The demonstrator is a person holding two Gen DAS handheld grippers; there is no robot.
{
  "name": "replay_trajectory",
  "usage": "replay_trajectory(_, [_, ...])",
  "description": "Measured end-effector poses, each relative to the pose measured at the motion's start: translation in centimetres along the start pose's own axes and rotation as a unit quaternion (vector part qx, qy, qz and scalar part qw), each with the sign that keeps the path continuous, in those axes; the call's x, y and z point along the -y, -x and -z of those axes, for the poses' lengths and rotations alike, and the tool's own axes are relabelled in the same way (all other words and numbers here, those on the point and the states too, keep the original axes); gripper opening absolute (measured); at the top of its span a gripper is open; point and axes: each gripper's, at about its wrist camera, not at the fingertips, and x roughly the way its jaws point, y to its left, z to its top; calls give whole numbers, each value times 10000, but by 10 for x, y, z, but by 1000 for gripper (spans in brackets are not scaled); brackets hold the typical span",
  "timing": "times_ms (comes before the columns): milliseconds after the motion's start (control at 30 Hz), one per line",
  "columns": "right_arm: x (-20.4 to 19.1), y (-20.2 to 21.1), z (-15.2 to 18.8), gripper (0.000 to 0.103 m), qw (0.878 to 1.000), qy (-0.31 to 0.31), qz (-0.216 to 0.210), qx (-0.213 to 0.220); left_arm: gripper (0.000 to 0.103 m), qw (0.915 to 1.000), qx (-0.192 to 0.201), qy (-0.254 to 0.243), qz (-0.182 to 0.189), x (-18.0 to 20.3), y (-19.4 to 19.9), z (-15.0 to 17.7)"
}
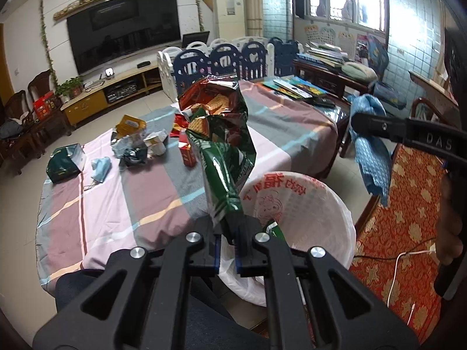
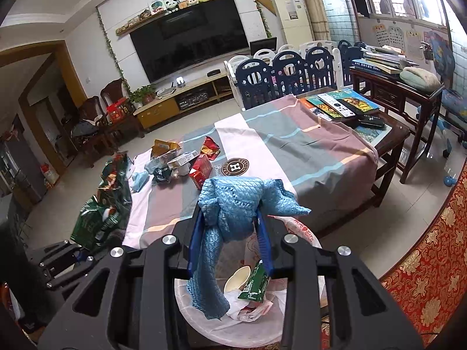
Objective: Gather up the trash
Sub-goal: 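Carry the snack bag and blue cloth over the white wastebasket with both grippers, then open both grippers to drop the blue cloth and snack bag into the wastebasket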
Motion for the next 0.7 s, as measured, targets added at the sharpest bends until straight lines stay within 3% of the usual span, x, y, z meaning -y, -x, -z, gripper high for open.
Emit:
replay_trajectory(267, [10,-3,3,34,9999,-116,96,-85,10,9954,-709,-263,594,24,-61,1])
replay_trajectory(300, [12,-4,3,34,9998,-131,98,-101,14,9945,-800,-267,620,24,-67,2])
replay_trajectory(400, [15,-7,6,34,9996,-175,87,-193,46,9934,-998,-180,541,24,-79,7])
replay_trajectory(433, [15,-9,7,34,9995,-174,77,-234,52,9934,-1019,-126,508,22,-80,9])
replay_trajectory(533, [12,-15,10,38,9990,-123,53,-422,64,9943,-992,123,380,10,-79,10])
replay_trajectory(700, [9,-26,15,60,9978,-252,89,-611,70,9943,-831,658,77,-19,-70,11])
